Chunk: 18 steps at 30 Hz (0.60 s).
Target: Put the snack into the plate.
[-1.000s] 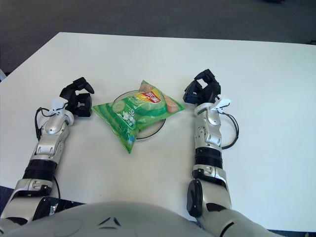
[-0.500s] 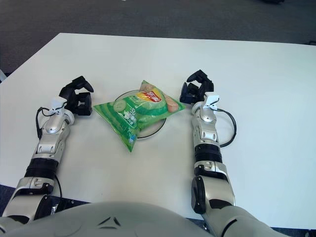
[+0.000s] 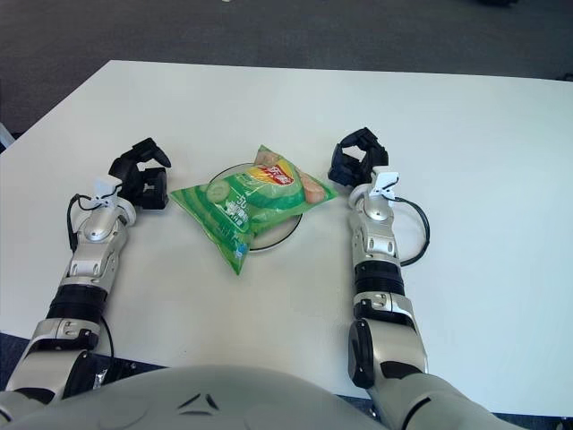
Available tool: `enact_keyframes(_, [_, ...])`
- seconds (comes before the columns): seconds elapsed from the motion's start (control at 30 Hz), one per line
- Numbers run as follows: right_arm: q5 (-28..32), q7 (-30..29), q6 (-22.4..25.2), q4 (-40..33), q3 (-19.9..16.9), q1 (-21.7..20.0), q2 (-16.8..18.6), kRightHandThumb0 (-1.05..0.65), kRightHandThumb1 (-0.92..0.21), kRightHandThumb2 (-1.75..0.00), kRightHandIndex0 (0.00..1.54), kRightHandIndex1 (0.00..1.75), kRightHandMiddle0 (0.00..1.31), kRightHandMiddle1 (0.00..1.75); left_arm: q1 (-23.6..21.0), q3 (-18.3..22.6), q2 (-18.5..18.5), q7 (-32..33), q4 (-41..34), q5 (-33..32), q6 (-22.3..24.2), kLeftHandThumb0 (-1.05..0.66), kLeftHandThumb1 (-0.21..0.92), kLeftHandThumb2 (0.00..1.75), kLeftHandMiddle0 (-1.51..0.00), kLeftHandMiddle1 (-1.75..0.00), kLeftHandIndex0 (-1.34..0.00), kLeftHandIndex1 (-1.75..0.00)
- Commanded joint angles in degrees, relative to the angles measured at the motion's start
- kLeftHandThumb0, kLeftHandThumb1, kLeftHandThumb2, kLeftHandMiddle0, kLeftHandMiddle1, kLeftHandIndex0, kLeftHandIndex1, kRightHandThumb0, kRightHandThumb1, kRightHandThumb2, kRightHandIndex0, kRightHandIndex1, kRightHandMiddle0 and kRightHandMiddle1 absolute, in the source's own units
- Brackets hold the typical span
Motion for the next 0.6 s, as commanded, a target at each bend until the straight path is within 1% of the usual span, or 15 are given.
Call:
enact_keyframes(0.0, [-0.33, -0.85, -0.05, 2.43, -0.02, 5.15, 1.04, -0.46, -0.38, -1.24, 1.3, 1.75, 0.56, 1.75, 5.44, -0.32, -2.8, 0.29, 3.82, -0.14, -0.79, -0.5, 0.25, 1.39, -1.3, -1.75, -0.66, -1.75])
enact_keyframes(0.33, [-3.85, -2.76, -0.26, 2.85, 1.94, 5.46, -0.18, -0.47, -0.38, -1.25, 1.28, 1.75, 0.57, 1.75, 5.49, -0.36, -2.94, 0.26, 4.08, 0.05, -2.12, -0.52, 0.21, 1.44, -1.28, -1.75, -0.7, -1.75])
enact_keyframes(0.57, [-4.68, -3.38, 0.61, 2.79, 2.43, 5.46, -0.54, -0.47, -0.37, -1.25, 1.29, 1.75, 0.57, 1.75, 5.5, -0.29, -3.15, 0.58, 3.96, 0.1, -2.14, -0.52, 0.2, 1.45, -1.28, -1.75, -0.71, -1.75])
